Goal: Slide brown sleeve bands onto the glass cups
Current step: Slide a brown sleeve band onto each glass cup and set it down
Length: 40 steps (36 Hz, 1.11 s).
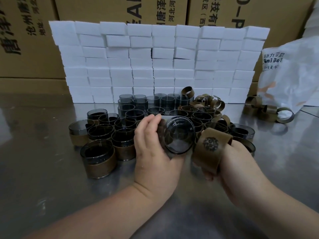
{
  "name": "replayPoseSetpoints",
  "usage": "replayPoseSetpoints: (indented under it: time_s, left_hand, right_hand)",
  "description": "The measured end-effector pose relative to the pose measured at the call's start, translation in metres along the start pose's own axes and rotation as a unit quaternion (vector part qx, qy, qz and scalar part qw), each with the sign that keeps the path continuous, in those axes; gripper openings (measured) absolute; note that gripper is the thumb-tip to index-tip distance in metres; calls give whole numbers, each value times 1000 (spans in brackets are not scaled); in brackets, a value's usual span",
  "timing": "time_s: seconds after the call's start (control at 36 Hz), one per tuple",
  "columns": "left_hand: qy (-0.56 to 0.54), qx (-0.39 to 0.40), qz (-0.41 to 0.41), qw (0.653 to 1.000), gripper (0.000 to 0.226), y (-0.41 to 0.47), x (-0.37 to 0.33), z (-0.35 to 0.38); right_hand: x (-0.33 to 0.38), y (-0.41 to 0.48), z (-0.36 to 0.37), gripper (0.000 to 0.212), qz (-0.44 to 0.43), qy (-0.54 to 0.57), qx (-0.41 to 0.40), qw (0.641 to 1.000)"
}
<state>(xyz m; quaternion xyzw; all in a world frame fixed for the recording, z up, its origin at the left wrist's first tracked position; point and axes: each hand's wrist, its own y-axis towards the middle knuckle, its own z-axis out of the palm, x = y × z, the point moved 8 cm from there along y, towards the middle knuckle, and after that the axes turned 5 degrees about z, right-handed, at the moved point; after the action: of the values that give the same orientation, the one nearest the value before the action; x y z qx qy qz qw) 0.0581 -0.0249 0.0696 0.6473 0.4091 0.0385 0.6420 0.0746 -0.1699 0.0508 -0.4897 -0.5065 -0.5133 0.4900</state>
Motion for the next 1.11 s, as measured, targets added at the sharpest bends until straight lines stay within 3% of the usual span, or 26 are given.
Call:
replayPoseSetpoints:
  time_s: [0.08, 0.17, 0.31, 0.39, 0.56, 0.72, 0.83, 0.94, 1.0, 1.11]
  left_hand:
    - [0, 1, -5, 1000, 74, 0, 1, 0]
    - [0, 5, 3, 1000, 76, 0, 2, 2]
    - [-6, 0, -2, 1000, 69, 1, 4, 0]
    - [4, 8, -1, 1000, 69, 1, 2, 0]
    - [72, 8, 12, 997, 78, -1, 0, -1]
    - [93, 40, 33, 994, 99, -1, -4, 1]
    - [56, 65, 36, 996, 87, -3, -8, 4]
    - [-8, 141, 82, 987, 80, -8, -20, 9]
    - [-30, 174, 107, 978, 76, -11, -27, 11]
    - [-28, 185, 106, 976, 80, -10, -30, 12]
  right_hand:
    - [-2, -1, 1, 34, 13, -52, -5, 999]
    - [-11, 2, 3, 31, 48, -36, 6, 998]
    - [-19, 11, 9, 47, 81, -7, 41, 996]
    - [-14, 9, 15, 24, 58, 15, 72, 996]
    - [-24, 0, 21, 29, 74, 21, 69, 995]
    - [-20, -5, 22, 27, 29, 64, 59, 996]
    - [-18, -5, 18, 43, 15, 97, 49, 994]
    - [-10, -3, 9, 41, -5, 100, 28, 995]
    - [-7, -4, 6, 30, -19, 82, 19, 996]
    - [-1, -8, 13, 29, -54, 45, 35, 997]
